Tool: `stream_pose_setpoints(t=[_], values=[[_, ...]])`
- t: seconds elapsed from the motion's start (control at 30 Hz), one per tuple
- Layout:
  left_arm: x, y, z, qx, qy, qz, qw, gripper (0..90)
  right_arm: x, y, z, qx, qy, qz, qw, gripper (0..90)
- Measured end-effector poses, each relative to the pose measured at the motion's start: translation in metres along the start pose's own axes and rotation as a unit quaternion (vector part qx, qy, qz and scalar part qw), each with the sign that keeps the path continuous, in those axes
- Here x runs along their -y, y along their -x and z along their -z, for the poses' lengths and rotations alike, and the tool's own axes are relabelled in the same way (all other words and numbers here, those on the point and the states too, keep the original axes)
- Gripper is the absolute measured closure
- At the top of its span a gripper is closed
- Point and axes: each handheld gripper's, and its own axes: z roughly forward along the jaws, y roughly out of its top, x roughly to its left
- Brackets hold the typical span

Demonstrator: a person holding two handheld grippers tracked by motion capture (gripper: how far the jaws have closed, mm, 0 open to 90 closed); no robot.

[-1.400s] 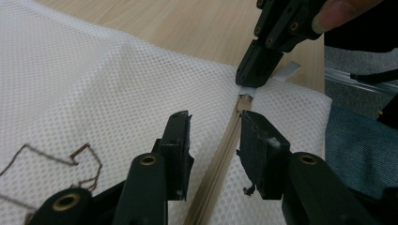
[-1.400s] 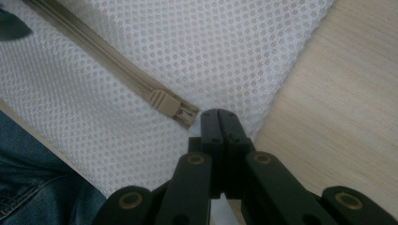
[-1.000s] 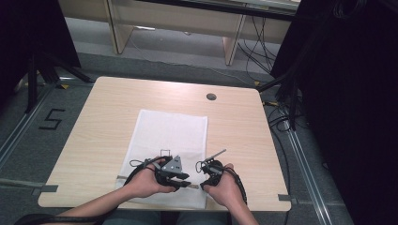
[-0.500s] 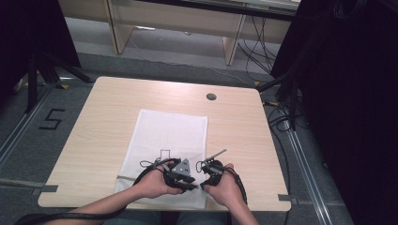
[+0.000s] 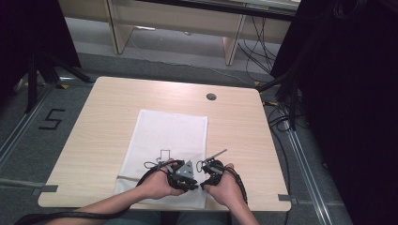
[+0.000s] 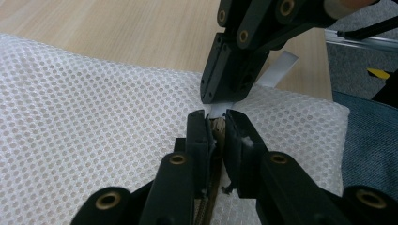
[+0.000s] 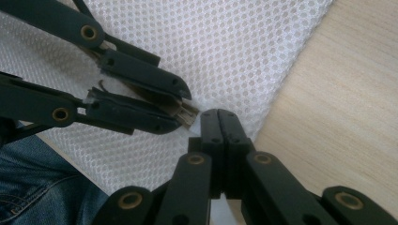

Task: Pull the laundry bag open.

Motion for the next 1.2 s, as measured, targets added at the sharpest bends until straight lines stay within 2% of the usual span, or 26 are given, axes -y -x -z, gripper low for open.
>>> stream_pose_setpoints(t=[0.13, 0.2, 0.23, 0.27, 0.3, 0.33, 0.47, 0.5, 0.63, 0.67, 0.7, 0.77, 0.87, 0.9, 0.93, 1.0, 1.1, 1.13, 1.2], values=[[-0.0021, 0.0013, 0.002, 0.004, 0.005, 0.007, 1.0, 81.1, 0.0002, 0.0001, -0.0002, -0.001, 0.002, 0.0, 1.0, 90.0], [-0.0029, 0.0022, 0.0021, 0.002, 0.006, 0.005, 1.0, 81.1, 0.0002, 0.0001, 0.0005, -0.003, 0.001, -0.002, 1.0, 90.0], [-0.0026, 0.001, 0.0019, 0.002, 0.002, -0.002, 1.0, 81.1, 0.0002, 0.0003, 0.0005, -0.004, 0.001, -0.002, 1.0, 90.0], [-0.0015, 0.0018, 0.0011, 0.003, 0.003, 0.009, 1.0, 81.1, 0.0001, 0.0007, 0.0001, -0.004, 0.003, 0.001, 1.0, 90.0], [-0.0005, 0.0005, 0.0006, 0.004, 0.001, 0.007, 1.0, 81.1, 0.0002, 0.0007, 0.0004, -0.003, 0.003, 0.002, 1.0, 90.0], [0.0001, 0.0009, 0.0002, 0.005, 0.002, 0.016, 0.9999, 81.1, 0.0002, 0.0001, 0.0005, -0.004, 0.0, -0.004, 1.0, 90.0], [0.0004, 0.0012, -0.0004, 0.006, 0.001, 0.016, 0.9999, 81.2, 0.0002, 0.0012, -0.0004, -0.001, 0.005, 0.007, 1.0, 90.0], [0.0005, 0.0012, -0.0005, 0.006, 0.002, 0.017, 0.9998, 81.2, 0.0, 0.0001, 0.0002, -0.004, 0.001, -0.001, 1.0, 90.0], [0.0005, 0.0018, -0.0004, 0.005, 0.0, 0.029, 0.9996, 81.6, 0.0002, -0.0001, -0.0001, 0.0, 0.002, 0.0, 1.0, 90.0], [0.0005, 0.0018, -0.0004, 0.005, 0.0, 0.029, 0.9996, 81.6, 0.0002, -0.0001, -0.0001, 0.0, 0.002, 0.0, 1.0, 90.0], [-0.0001, 0.001, 0.0008, 0.003, -0.003, 0.018, 0.9998, 81.7, 0.0003, -0.0011, 0.0004, 0.0, -0.002, -0.005, 1.0, 90.0], [0.0002, 0.0019, 0.0009, 0.006, -0.001, 0.029, 0.9996, 81.7, 0.0004, -0.0026, 0.0011, 0.002, -0.006, -0.011, 0.9999, 90.0], [-0.0007, 0.0013, 0.0021, 0.003, -0.003, 0.024, 0.9997, 81.8, -0.0003, -0.0038, 0.0, 0.011, -0.01, -0.001, 0.9999, 90.0], [-0.0006, 0.0022, 0.002, 0.003, -0.001, 0.03, 0.9995, 81.8, -0.0004, -0.0047, 0.0003, 0.014, -0.011, -0.005, 0.9998, 90.0], [-0.0008, 0.002, 0.0026, 0.004, -0.002, 0.03, 0.9996, 81.8, -0.0006, -0.0049, -0.0002, 0.006, -0.011, -0.004, 0.9999, 90.0], [-0.0007, 0.0028, 0.0026, 0.002, 0.001, 0.037, 0.9993, 81.9, -0.0004, -0.0051, 0.0003, 0.016, -0.012, 0.0, 0.9998, 90.0], [-0.0009, 0.0033, 0.003, 0.001, 0.003, 0.039, 0.9992, 81.9, -0.0005, -0.0063, 0.0003, 0.017, -0.015, -0.003, 0.9997, 90.0], [-0.0012, 0.0026, 0.0034, 0.002, 0.002, 0.032, 0.9995, 81.9, -0.0005, -0.006, 0.0005, 0.016, -0.013, -0.001, 0.9998, 90.0], [-0.0013, 0.0029, 0.0044, 0.001, 0.0, 0.036, 0.9993, 81.9, -0.0005, -0.0059, 0.0006, 0.015, -0.014, -0.001, 0.9998, 90.0]])
